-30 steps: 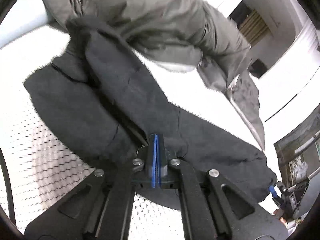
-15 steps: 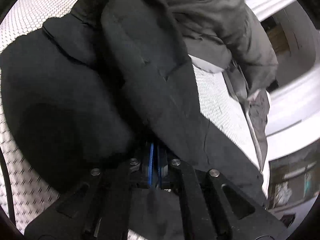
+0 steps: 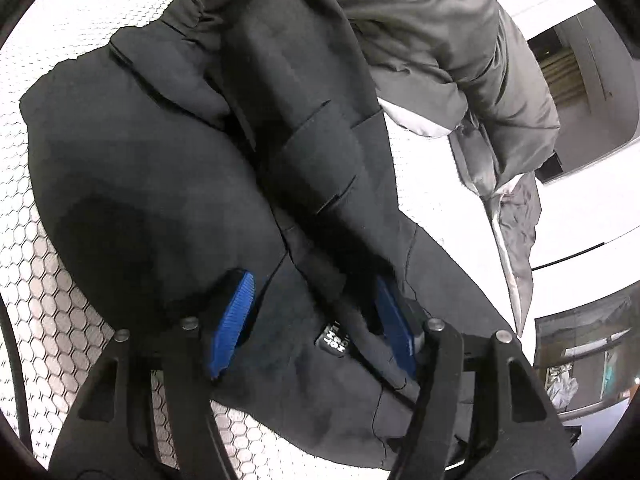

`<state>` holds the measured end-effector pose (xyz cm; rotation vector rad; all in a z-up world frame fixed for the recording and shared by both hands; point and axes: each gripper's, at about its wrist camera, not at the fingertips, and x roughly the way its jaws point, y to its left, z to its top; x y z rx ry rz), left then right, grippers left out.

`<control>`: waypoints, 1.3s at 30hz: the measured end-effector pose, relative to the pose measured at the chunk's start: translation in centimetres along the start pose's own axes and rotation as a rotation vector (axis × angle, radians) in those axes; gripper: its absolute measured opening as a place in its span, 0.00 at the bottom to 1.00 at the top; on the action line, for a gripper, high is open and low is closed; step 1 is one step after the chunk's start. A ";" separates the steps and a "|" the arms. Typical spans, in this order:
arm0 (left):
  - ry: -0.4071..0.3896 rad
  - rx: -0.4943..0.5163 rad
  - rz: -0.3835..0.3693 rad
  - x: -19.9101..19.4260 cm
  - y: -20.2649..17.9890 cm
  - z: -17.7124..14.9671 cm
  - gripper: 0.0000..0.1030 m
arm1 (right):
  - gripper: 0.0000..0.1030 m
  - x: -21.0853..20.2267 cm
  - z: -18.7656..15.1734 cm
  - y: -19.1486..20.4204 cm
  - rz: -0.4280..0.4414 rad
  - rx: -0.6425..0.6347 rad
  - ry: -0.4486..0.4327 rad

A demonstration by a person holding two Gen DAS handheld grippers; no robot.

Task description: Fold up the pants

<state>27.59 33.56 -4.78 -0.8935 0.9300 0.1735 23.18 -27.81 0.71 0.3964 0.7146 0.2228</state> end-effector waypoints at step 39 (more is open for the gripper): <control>-0.230 -0.133 0.093 -6.1 7.4 3.7 0.33 | 0.86 -2.7 0.5 -2.7 -0.008 0.058 -0.050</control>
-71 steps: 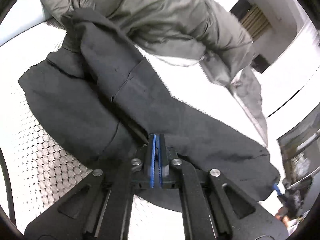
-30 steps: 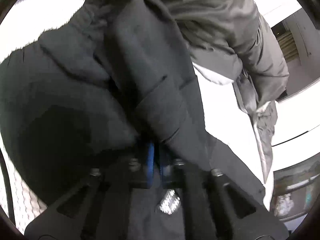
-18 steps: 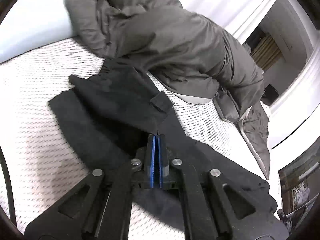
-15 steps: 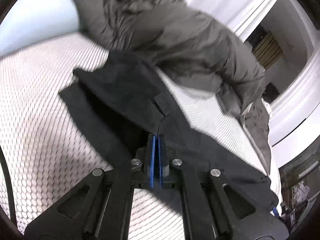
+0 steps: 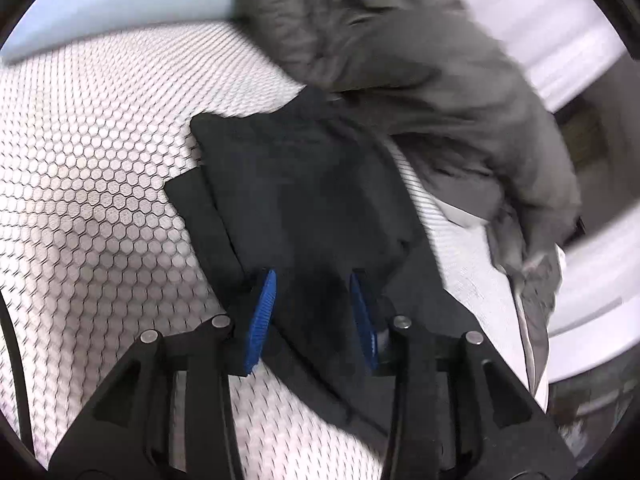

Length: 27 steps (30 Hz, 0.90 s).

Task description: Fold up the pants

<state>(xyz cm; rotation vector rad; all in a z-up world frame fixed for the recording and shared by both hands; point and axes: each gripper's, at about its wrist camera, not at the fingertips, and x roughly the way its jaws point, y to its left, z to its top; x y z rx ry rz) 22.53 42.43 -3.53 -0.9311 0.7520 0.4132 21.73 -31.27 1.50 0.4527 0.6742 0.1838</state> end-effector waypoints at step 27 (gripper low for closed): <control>0.027 0.044 -0.052 -1.1 0.0 -3.3 0.04 | 0.86 -0.2 0.1 0.3 -0.012 -0.003 -0.008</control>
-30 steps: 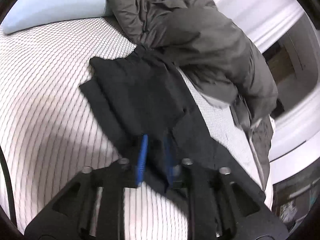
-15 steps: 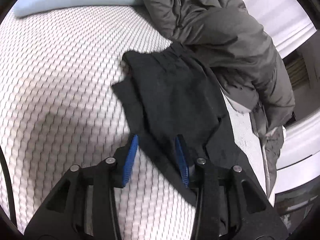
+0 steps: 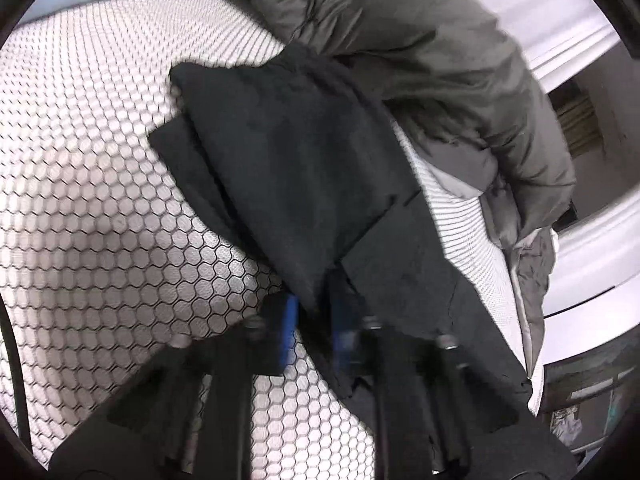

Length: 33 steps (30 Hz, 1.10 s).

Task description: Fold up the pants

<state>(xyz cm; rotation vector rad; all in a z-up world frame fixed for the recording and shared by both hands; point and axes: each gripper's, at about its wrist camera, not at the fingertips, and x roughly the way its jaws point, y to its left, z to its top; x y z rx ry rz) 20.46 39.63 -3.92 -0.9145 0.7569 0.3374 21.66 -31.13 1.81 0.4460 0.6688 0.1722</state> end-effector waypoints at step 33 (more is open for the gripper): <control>0.211 0.190 -0.207 0.4 -12.5 -16.2 0.38 | 0.07 -1.8 1.0 -13.0 0.055 0.356 0.019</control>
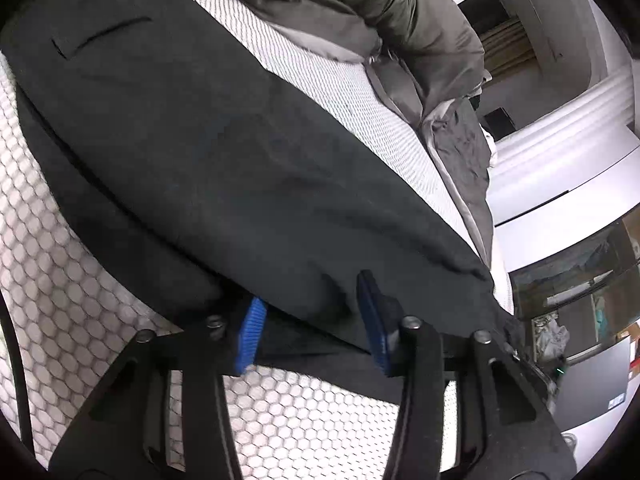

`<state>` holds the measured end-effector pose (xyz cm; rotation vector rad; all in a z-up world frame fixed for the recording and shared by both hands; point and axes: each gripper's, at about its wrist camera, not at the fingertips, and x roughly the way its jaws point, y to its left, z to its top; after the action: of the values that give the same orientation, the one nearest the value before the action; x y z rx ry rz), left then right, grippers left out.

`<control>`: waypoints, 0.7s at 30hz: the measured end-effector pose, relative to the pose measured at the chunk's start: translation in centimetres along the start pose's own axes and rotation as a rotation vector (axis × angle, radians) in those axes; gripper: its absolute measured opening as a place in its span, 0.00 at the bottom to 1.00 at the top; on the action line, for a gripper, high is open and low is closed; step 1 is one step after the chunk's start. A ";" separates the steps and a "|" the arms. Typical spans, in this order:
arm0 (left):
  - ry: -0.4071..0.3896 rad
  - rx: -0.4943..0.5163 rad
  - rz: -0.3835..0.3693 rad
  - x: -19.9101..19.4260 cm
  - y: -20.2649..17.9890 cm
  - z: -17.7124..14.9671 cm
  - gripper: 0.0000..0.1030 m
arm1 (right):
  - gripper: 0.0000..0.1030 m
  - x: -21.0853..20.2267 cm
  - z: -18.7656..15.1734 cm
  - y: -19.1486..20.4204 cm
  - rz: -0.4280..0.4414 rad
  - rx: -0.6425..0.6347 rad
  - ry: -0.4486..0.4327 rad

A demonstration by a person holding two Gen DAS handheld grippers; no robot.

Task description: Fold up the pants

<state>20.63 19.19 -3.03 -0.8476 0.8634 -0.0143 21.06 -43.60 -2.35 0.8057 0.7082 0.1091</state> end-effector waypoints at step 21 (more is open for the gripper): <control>0.097 0.075 -0.067 0.7 -1.7 -2.0 0.63 | 0.76 -2.9 0.0 -4.6 -0.041 0.054 0.017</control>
<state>20.27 16.43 -3.06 -0.8107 0.9192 -0.1464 18.05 -47.85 -4.01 0.8425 0.7458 0.0596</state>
